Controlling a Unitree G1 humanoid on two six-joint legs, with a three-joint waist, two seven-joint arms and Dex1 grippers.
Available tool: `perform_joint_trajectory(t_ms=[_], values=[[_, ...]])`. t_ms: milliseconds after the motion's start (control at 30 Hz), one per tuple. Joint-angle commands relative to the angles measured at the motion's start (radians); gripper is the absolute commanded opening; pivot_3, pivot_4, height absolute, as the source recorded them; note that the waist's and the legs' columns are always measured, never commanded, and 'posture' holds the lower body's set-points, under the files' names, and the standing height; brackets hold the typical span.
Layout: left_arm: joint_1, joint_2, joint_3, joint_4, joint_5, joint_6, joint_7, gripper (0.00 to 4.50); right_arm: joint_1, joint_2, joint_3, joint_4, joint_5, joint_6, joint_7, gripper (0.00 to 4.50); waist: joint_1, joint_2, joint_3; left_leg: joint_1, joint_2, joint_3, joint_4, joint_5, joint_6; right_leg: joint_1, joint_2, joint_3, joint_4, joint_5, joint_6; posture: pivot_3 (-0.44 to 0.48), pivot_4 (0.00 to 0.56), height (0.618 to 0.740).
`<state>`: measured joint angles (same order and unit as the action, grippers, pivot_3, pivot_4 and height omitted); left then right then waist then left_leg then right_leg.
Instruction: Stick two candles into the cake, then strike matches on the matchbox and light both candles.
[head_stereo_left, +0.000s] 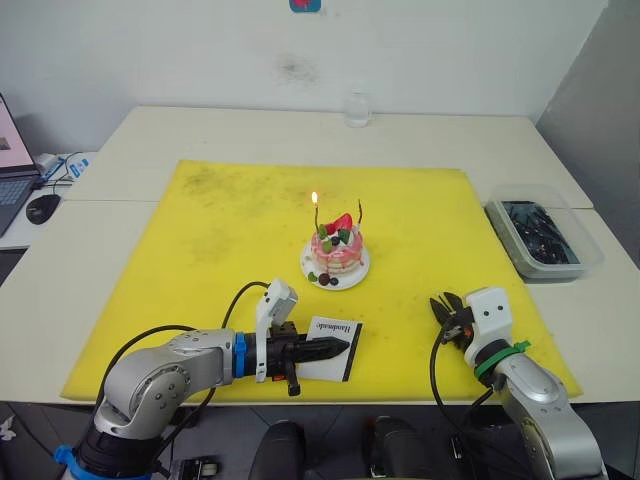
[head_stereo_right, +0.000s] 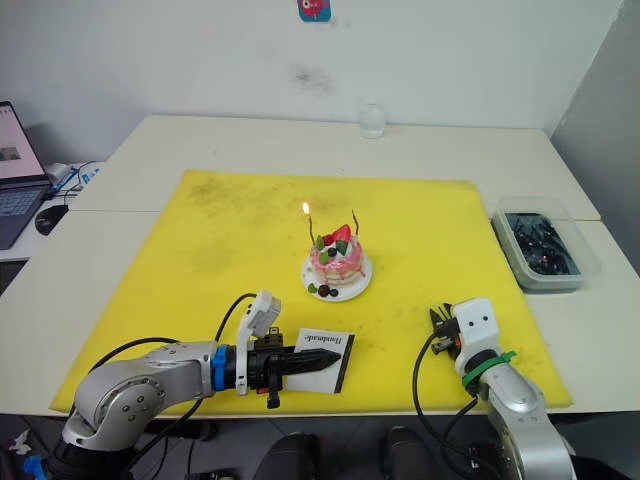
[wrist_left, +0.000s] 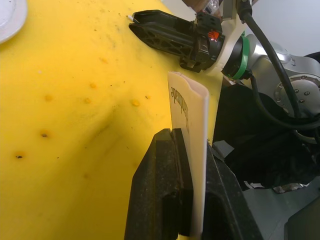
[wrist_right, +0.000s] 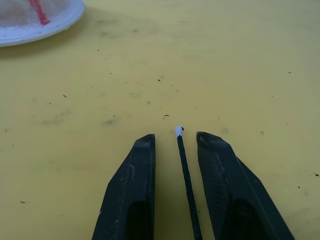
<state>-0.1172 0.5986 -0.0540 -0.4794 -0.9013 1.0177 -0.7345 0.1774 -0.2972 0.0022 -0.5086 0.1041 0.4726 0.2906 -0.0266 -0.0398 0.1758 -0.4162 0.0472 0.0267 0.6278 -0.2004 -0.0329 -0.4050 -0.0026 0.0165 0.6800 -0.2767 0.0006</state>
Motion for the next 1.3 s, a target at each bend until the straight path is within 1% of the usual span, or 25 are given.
perform_joint_trajectory(t_ms=[33,700,800,867,1167,1300], values=[[0.007,0.005,-0.003,-0.027,-0.005,-0.017,-0.017,0.0,0.018,-0.005,-0.036,-0.016,0.012,0.012,-0.007,1.33,0.0,0.0,0.0,0.0,0.0,0.0,0.0,0.0,0.0,0.0,0.0,0.0,0.0,0.0,0.0,0.0,0.15,0.74],[0.002,0.002,0.0,-0.033,-0.015,-0.008,-0.008,0.0,0.05,0.013,-0.061,-0.021,0.051,0.003,-0.018,1.33,0.002,0.0,0.0,0.0,0.0,0.0,0.0,0.0,0.0,0.0,0.0,0.0,0.0,0.0,0.001,0.0,0.15,0.74],[-0.001,0.002,0.001,-0.034,-0.018,-0.004,-0.005,0.0,0.051,0.014,-0.059,-0.019,0.051,0.001,-0.018,0.71,0.002,0.0,0.0,0.0,0.0,0.0,0.0,0.0,0.0,0.0,0.0,0.0,0.0,0.0,0.001,0.0,0.15,0.74],[-0.002,0.002,0.002,-0.034,-0.018,-0.003,-0.005,0.0,0.054,0.014,-0.058,-0.019,0.052,-0.001,-0.017,0.04,0.002,0.0,0.0,0.0,0.0,0.0,0.0,0.0,0.0,0.0,0.0,0.0,0.0,0.0,0.001,0.0,0.15,0.74],[-0.008,-0.003,0.003,-0.032,-0.022,0.002,0.003,0.0,0.055,0.009,-0.057,-0.022,0.055,-0.012,-0.006,0.01,0.002,0.0,0.0,0.0,0.0,0.0,0.0,0.0,0.0,0.0,0.0,0.0,0.0,0.0,0.0,0.0,0.15,0.74],[-0.027,-0.02,0.024,-0.021,-0.05,0.022,0.023,0.0,0.034,-0.018,-0.063,-0.075,0.062,-0.005,0.014,0.01,0.003,0.0,0.0,0.0,0.0,0.0,0.0,0.0,0.0,0.0,0.0,0.0,0.0,0.0,0.0,0.0,0.15,0.74]])
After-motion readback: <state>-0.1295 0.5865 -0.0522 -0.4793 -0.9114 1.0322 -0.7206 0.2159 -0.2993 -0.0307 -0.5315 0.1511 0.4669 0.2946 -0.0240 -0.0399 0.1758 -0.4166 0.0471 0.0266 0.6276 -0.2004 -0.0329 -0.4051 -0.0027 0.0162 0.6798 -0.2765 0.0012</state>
